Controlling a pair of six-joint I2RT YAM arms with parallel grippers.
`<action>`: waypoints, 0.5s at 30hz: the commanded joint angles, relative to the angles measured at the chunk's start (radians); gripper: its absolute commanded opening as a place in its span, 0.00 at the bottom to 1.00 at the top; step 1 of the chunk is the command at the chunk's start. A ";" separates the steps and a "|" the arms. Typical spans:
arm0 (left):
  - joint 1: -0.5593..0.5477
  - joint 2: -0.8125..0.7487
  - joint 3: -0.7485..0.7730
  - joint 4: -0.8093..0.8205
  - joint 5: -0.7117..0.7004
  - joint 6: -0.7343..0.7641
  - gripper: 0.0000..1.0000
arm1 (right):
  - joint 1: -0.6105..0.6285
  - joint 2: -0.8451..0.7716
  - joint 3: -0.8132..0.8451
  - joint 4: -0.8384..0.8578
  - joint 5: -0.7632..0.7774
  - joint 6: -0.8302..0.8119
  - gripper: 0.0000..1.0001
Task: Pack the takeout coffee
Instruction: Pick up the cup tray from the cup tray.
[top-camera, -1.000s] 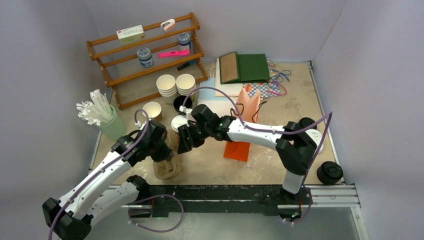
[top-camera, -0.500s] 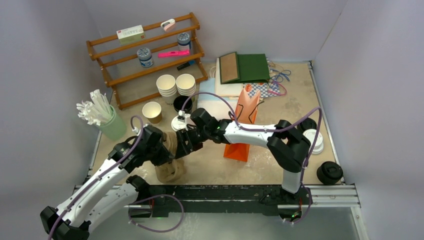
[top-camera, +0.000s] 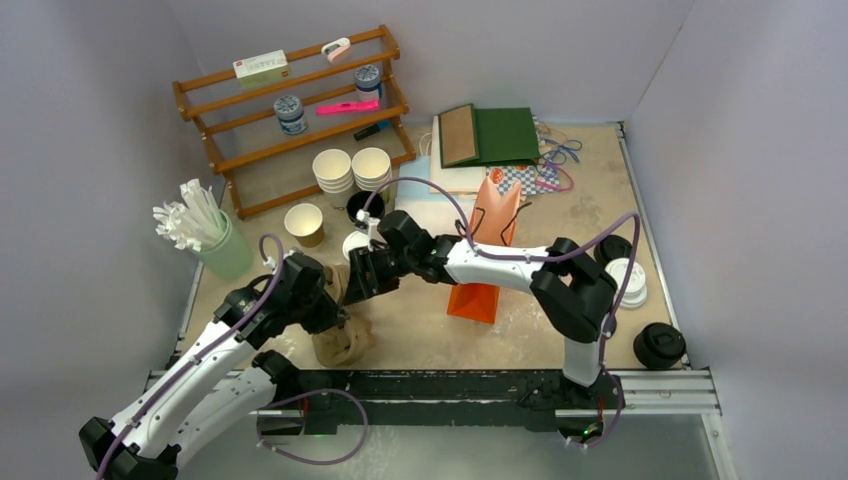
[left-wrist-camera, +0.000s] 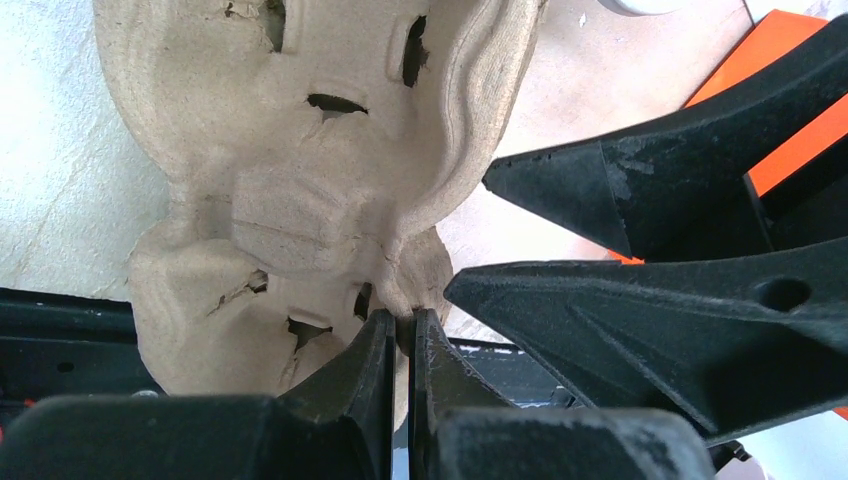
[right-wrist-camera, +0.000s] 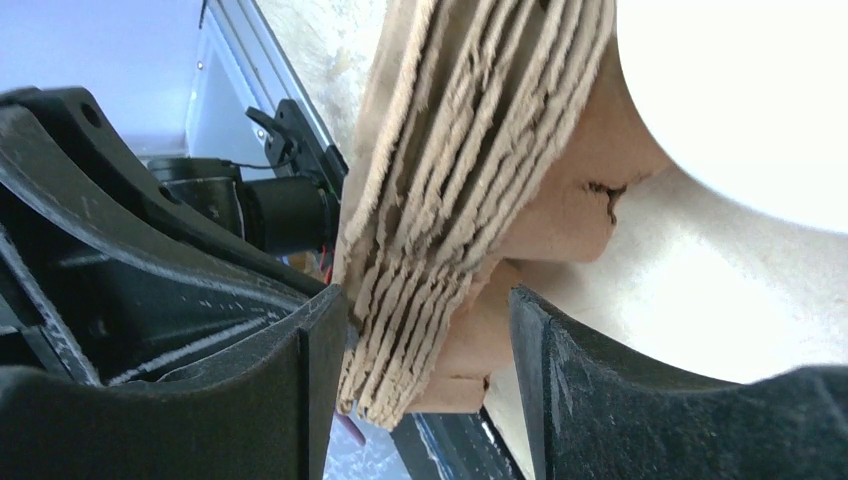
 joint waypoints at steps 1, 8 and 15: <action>-0.002 0.002 0.013 0.026 0.010 -0.007 0.00 | -0.005 0.030 0.066 0.040 0.030 0.018 0.62; -0.002 0.017 0.023 0.030 0.009 0.006 0.00 | -0.005 0.063 0.096 0.017 0.056 0.009 0.61; -0.003 0.029 0.034 0.033 0.006 0.015 0.00 | -0.005 0.068 0.093 -0.008 0.075 0.014 0.48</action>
